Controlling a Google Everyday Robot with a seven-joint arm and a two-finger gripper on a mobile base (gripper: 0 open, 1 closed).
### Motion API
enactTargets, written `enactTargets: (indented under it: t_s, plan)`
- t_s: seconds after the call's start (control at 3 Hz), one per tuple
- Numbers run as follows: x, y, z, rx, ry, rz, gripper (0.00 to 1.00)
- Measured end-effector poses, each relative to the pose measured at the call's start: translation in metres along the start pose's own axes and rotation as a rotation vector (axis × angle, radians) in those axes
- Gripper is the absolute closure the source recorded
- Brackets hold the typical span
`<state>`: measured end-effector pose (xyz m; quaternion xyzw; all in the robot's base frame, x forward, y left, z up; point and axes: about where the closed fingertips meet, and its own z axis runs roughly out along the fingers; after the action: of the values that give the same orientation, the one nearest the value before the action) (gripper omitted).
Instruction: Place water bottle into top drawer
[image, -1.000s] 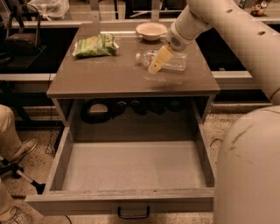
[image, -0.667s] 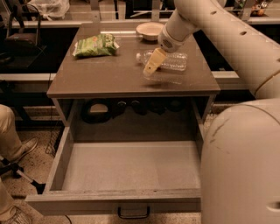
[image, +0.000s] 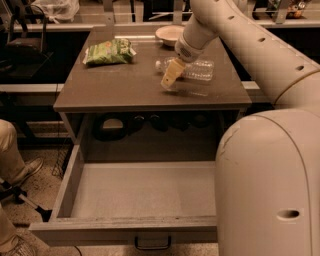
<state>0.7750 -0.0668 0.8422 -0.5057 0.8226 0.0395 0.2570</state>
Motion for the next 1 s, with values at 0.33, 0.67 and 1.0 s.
enactTargets:
  t_s: [0.33, 0.67, 1.0]
  plan:
    - [0.002, -0.003, 0.003, -0.001, 0.017, -0.005, 0.41]
    - [0.005, -0.003, 0.002, -0.01, 0.007, -0.004, 0.64]
    - [0.01, 0.0, -0.014, -0.009, -0.042, 0.01, 0.88]
